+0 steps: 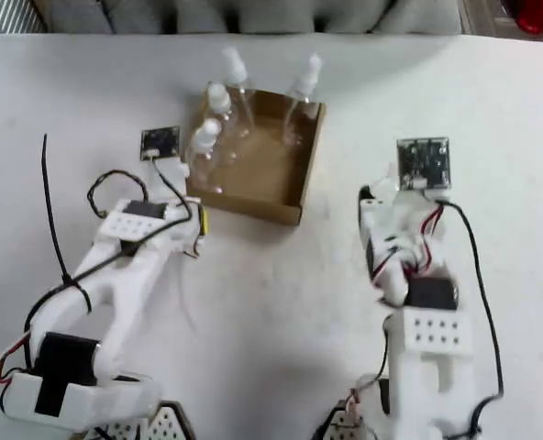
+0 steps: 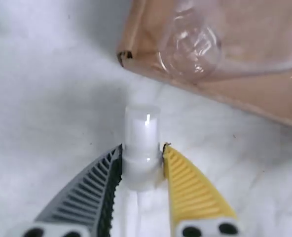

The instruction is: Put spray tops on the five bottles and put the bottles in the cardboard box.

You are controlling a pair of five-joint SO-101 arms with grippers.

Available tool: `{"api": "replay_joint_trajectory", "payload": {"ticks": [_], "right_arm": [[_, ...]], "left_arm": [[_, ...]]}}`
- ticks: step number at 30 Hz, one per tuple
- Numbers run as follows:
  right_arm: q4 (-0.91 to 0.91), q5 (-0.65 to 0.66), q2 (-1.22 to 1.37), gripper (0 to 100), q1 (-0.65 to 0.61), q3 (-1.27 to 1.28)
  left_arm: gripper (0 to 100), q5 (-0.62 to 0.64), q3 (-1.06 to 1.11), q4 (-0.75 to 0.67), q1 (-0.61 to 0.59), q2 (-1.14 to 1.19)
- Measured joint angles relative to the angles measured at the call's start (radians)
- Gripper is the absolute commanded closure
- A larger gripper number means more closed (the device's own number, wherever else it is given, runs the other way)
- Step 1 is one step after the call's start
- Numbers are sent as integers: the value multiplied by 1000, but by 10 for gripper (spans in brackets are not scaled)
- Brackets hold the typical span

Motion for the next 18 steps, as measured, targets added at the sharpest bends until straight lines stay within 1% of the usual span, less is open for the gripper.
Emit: {"api": "replay_joint_trajectory", "payload": {"ticks": [2, 8, 14, 18], "right_arm": [[44, 37, 86, 978, 21, -44], [152, 212, 338, 978, 81, -198], [160, 350, 546, 977, 100, -278], [160, 396, 635, 977, 100, -302]], "left_arm": [[979, 0, 0, 0, 0, 0], [979, 0, 0, 0, 0, 0], [979, 0, 0, 0, 0, 0], [979, 0, 0, 0, 0, 0]]}}
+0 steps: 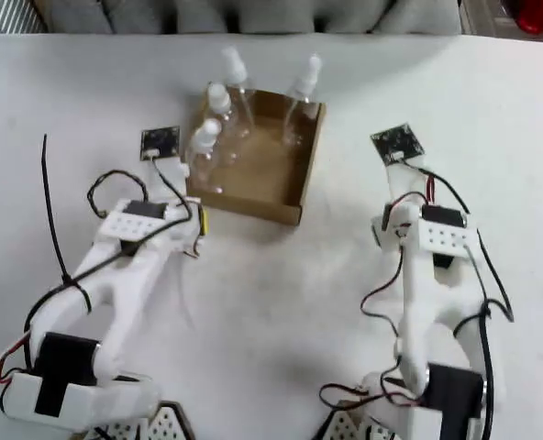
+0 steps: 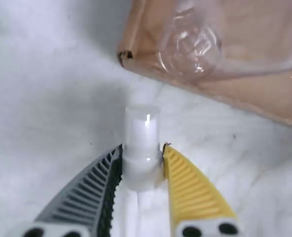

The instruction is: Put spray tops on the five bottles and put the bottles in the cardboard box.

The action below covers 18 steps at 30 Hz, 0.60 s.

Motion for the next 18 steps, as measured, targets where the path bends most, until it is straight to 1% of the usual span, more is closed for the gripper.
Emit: {"api": "replay_joint_trajectory", "payload": {"ticks": [4, 10, 18], "right_arm": [[0, 8, 57, 970, 0, -41], [0, 8, 140, 817, 0, -87], [0, 8, 221, 746, -2, -170]], "left_arm": [[979, 0, 0, 0, 0, 0], [979, 0, 0, 0, 0, 0], [979, -3, 0, 0, 0, 0]]}}
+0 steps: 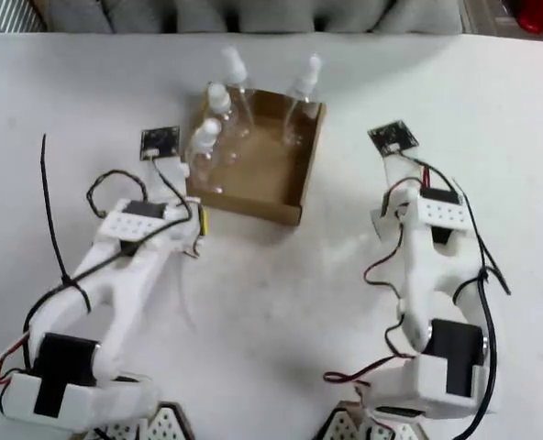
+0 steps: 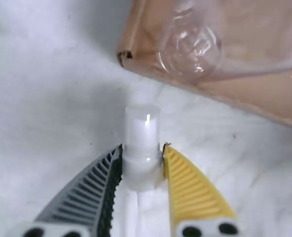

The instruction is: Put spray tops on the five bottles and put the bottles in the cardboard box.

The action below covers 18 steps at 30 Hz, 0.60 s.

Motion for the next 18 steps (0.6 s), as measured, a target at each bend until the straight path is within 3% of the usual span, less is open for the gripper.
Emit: {"api": "replay_joint_trajectory", "payload": {"ticks": [6, 14, 18], "right_arm": [[78, 0, 3, 721, 0, -94], [221, 0, 0, 815, 0, -138], [295, -55, -66, 770, 0, -138]], "left_arm": [[979, 0, 0, 0, 0, 0], [979, 0, 0, 0, 0, 0], [979, 0, 0, 0, 0, 0]]}}
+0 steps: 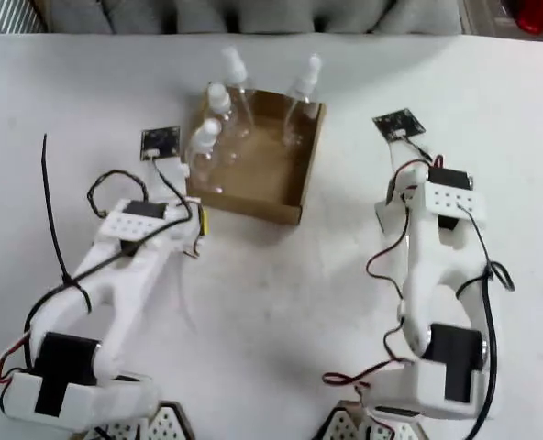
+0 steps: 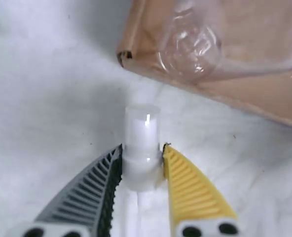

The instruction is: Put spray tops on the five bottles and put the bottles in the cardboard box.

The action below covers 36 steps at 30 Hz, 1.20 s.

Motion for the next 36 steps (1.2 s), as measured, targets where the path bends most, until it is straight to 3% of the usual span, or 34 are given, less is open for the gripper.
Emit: {"api": "replay_joint_trajectory", "payload": {"ticks": [7, 16, 25, 36], "right_arm": [[43, -29, -77, 733, 0, 21], [-107, -91, -74, 733, 25, 100], [-110, -94, 153, 733, 29, -6], [-110, -94, 226, 734, 63, -54]], "left_arm": [[979, 0, 0, 0, 0, 0], [979, 0, 0, 0, 0, 0], [979, 0, 0, 0, 0, 0], [979, 0, 0, 0, 0, 0]]}}
